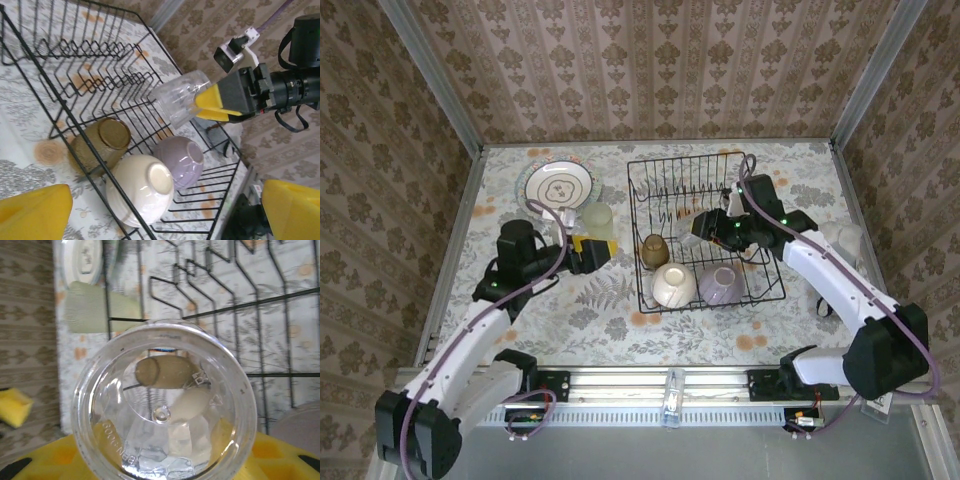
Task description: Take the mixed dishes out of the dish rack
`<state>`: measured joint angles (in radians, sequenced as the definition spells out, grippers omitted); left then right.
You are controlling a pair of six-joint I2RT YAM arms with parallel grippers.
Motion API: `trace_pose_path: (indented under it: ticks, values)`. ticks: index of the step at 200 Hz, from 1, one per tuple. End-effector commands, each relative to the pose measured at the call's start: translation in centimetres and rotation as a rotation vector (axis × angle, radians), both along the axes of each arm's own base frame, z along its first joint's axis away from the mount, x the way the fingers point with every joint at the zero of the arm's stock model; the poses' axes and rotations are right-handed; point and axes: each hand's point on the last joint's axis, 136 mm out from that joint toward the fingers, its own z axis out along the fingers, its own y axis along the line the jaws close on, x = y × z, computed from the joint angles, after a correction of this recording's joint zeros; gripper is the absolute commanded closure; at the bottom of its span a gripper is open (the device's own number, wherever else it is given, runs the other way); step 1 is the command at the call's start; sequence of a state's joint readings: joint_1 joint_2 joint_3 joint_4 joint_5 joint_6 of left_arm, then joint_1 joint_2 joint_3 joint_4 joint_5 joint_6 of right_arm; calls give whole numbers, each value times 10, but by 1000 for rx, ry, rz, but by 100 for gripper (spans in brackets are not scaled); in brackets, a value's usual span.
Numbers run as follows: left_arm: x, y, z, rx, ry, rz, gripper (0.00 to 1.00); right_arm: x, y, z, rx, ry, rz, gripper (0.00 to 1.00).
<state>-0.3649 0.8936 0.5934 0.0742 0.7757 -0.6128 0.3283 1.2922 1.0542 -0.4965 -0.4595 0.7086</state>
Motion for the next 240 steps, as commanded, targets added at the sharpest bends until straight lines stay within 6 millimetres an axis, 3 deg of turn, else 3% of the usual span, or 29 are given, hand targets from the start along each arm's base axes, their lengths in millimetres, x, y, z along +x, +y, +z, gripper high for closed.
trace_pose_path:
  ticks: [1, 42, 122, 194, 240]
  values:
    - [-9, -15, 22, -118, -28, -117, 5, -8, 18, 33, 196, -26, 58, 72]
    - [-18, -49, 32, -168, -30, -249, 5, -14, 31, 58, 327, -47, 114, 72]
    - [-10, -93, 58, -278, -20, -365, 8, -23, 41, 75, 448, -59, 171, 72]
    - [6, -114, 75, -378, 1, -396, 12, -30, 44, 81, 484, -72, 203, 72]
    - [10, -119, 91, -444, 5, -407, 21, -31, 45, 82, 492, -77, 214, 72]
